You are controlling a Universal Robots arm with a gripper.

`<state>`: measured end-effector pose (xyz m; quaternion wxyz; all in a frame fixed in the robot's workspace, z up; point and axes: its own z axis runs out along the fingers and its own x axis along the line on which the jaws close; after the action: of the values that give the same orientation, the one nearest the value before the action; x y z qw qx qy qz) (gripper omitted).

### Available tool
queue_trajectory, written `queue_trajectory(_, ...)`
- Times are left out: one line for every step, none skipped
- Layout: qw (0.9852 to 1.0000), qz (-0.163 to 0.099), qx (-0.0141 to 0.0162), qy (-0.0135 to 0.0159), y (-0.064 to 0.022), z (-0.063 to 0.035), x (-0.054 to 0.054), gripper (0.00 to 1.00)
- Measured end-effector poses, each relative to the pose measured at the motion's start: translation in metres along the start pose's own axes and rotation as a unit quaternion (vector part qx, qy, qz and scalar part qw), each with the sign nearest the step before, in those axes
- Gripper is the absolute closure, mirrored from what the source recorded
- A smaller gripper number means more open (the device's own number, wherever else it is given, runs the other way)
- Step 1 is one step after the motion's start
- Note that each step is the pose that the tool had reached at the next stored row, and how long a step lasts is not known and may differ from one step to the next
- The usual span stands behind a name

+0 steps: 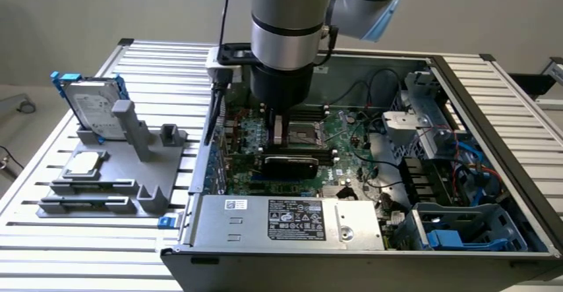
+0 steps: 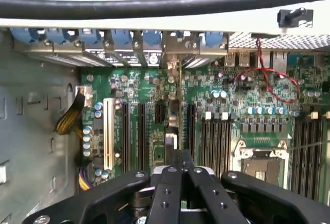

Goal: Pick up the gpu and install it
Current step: 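Press down on the gpu until it lock into place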

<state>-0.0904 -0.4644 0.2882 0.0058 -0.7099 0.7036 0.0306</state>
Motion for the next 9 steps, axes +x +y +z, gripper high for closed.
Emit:
queue_trajectory(1.0000,0.000,0.0001,0.0000,0.0005,0.0018,0.000,0.89)
queue_trajectory(1.0000,-0.001,0.0001,0.0001,0.0007,0.0036,0.000,0.89)
queue_trajectory(1.0000,-0.002,0.0002,0.0001,0.0006,0.0054,-0.001,0.89)
queue_trajectory(1.0000,-0.002,0.0002,0.0002,0.0007,0.0073,-0.001,0.89)
queue_trajectory(1.0000,-0.003,0.0002,0.0002,0.0006,0.0090,-0.002,0.89)
queue_trajectory(1.0000,-0.005,0.0002,0.0003,0.0005,0.0105,-0.003,0.89)
queue_trajectory(1.0000,-0.006,0.0001,0.0004,0.0005,0.0118,-0.003,0.89)
queue_trajectory(1.0000,-0.007,0.0002,0.0003,0.0004,0.0132,-0.004,0.89)
queue_trajectory(1.0000,-0.008,0.0003,0.0003,0.0004,0.0146,-0.004,0.89)
